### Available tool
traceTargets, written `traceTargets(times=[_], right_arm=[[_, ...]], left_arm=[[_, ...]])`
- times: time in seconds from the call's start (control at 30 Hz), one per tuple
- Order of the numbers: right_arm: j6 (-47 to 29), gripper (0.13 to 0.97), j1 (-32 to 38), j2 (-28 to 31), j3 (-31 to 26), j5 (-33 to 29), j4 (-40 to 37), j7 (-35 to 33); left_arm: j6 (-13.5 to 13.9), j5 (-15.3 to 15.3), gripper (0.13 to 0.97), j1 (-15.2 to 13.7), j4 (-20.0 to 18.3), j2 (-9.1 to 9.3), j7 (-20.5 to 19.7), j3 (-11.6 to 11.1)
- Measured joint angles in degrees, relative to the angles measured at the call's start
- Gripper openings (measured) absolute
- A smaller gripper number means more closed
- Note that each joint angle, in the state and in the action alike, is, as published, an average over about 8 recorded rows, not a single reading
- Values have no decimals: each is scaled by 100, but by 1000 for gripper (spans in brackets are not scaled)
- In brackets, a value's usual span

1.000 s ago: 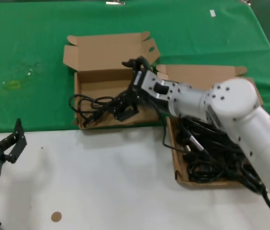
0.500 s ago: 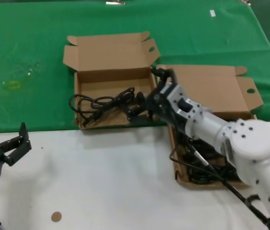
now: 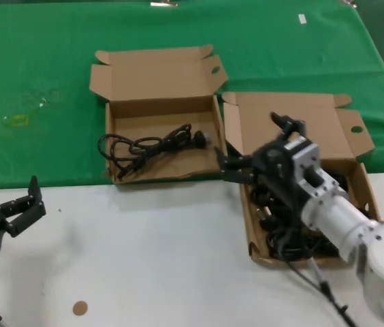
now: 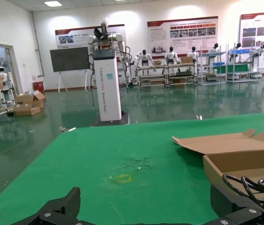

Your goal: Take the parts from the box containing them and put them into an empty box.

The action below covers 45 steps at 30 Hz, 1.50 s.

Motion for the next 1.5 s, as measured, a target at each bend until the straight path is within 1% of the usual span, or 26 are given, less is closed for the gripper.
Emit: traceTargets(times=[0.4, 0.57, 1.5], right_arm=[[851, 966, -1253, 198, 537, 482, 1135, 362], [1076, 966, -1585, 250, 680, 610, 1435, 459], [1116, 966, -1644, 259, 705, 633, 1489, 476]], left_arm=[[0, 0, 965, 0, 0, 0, 0, 0], [0, 0, 966, 0, 0, 0, 0, 0], [0, 0, 966, 0, 0, 0, 0, 0]])
